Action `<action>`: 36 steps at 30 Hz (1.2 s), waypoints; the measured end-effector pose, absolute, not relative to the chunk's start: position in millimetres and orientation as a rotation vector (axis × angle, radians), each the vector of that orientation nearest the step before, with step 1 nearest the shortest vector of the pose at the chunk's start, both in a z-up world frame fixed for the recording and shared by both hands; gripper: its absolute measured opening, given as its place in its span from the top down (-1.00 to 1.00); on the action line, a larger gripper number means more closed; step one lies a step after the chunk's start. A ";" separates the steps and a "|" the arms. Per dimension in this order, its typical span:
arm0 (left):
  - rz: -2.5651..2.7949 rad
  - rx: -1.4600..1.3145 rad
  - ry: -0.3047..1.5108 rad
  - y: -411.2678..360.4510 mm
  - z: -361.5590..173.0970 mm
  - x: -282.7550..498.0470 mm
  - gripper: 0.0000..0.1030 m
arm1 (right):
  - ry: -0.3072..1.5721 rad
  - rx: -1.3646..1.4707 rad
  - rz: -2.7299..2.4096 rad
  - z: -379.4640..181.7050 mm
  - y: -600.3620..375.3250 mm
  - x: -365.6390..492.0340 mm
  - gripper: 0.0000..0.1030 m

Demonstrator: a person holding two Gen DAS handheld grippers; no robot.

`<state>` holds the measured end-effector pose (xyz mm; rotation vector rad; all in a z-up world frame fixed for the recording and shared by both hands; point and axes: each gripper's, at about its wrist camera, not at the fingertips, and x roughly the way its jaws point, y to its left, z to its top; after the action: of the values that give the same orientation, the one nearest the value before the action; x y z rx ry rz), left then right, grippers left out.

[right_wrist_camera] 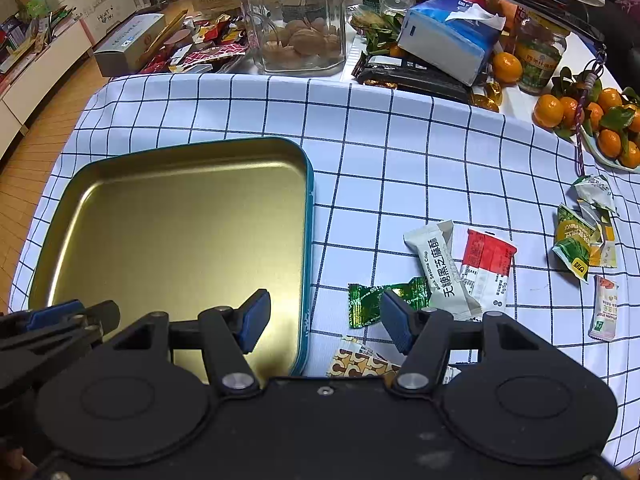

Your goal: Organize snacks

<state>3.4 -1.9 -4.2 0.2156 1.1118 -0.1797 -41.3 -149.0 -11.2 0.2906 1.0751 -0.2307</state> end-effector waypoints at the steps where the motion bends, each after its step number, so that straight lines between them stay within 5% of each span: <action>1: -0.180 0.216 1.114 -2.0 -4.5 3.6 0.26 | 1.076 0.289 -0.230 -11.4 -148.8 -41.3 -0.24; 36: -0.163 0.196 1.213 -9.0 -15.5 13.5 0.26 | 1.147 0.307 -0.208 -20.0 -151.9 -36.9 -0.24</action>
<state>13.5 -9.0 -15.5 0.1962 1.2131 -0.1628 -36.9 -151.9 -20.0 0.3066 1.1474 -0.2080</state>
